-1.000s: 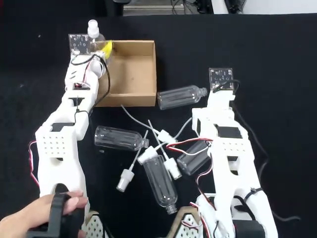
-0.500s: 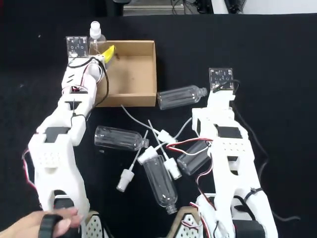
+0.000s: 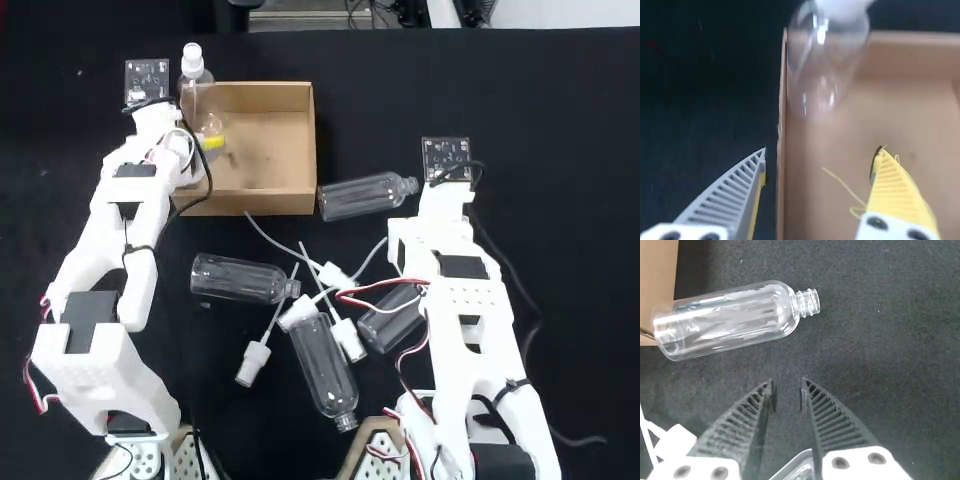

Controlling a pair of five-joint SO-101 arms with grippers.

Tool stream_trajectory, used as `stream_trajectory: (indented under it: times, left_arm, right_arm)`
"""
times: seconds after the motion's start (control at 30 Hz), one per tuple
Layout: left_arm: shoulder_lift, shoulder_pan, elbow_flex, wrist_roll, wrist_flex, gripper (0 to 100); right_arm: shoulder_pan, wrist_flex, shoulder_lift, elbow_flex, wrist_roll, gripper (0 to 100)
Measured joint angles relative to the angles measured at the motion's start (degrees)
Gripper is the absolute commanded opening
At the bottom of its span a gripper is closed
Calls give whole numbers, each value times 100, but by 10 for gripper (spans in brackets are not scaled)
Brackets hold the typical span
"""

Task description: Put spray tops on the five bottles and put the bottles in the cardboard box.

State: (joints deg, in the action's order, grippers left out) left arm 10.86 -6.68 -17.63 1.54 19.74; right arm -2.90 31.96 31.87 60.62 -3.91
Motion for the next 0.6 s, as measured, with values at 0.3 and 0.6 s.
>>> stream_trajectory:
  times: [0.3,0.6]
  left_arm:
    - [-53,-158,0,0,624,317]
    - [-53,-334,0,0,1266,317]
  right_arm:
    - [0,0,0,0,0,64]
    - [0,0,0,0,0,64]
